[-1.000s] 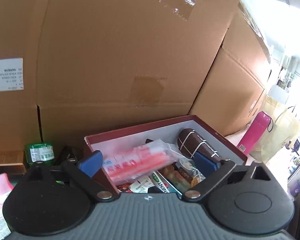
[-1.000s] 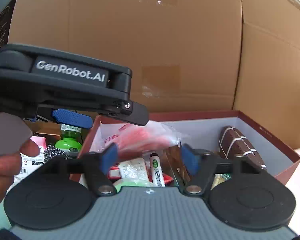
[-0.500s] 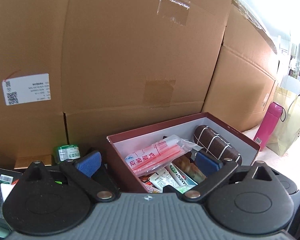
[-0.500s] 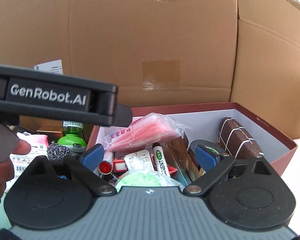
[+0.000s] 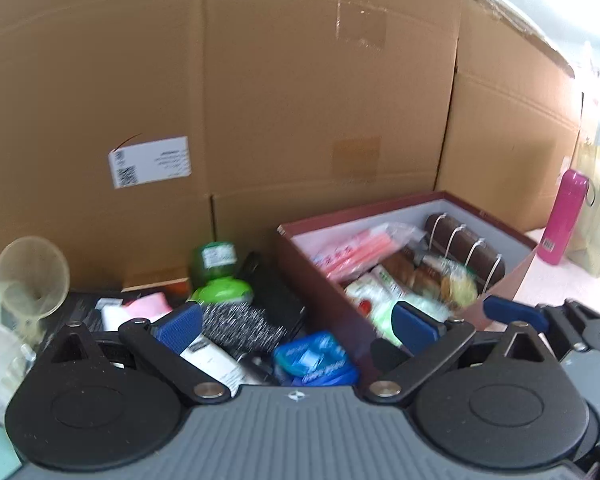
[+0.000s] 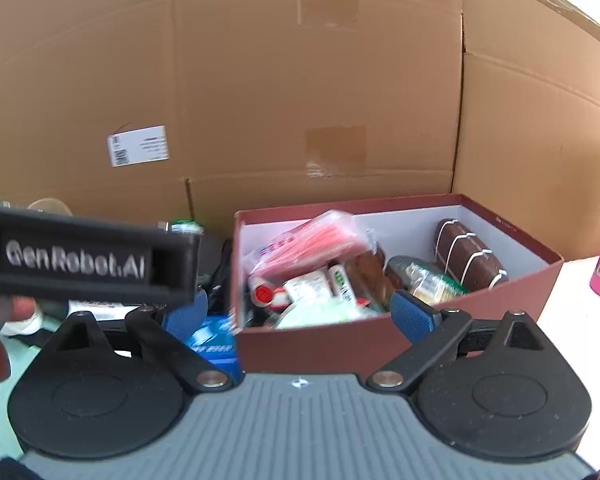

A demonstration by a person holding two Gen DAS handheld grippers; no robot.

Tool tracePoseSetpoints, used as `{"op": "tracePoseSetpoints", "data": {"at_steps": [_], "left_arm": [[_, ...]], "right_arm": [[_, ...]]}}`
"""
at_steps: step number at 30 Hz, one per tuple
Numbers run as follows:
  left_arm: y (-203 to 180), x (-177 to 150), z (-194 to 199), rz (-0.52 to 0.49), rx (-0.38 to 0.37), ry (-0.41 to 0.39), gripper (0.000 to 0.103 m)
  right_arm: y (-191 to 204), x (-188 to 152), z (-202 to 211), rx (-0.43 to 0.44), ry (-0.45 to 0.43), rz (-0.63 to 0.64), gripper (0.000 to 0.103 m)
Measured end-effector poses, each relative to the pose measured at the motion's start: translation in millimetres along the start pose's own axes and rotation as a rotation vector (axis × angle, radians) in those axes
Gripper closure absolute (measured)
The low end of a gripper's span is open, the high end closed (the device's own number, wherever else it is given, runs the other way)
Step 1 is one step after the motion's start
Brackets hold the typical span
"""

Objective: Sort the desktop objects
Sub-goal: 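Move the left tool back toward the white gloves with tag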

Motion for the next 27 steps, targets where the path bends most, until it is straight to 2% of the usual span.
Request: {"op": "tracePoseSetpoints", "data": {"at_steps": [7,15,27], "left_arm": [[19,-25,24,0.023,0.048,0.012,0.000],[37,-50,38,0.027,0.105,0.040,0.000],[79,-84,44,0.114,0.108,0.091,0.000]], "right_arm": [[27,-15,23,0.042,0.020,0.015,0.007],[59,-33,31,0.098,0.056,0.034,0.007],[101,-56,23,0.186,0.117,0.089,0.007]]}}
Point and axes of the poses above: each gripper's, at about its wrist camera, not at the fingertips, and z roughly against the way its jaws point, y to its left, x to its top, the point moved 4 cm from there along -z, roughly the way its jaws point, and after that the axes turned 5 degrees about x, right-handed, at the moved point
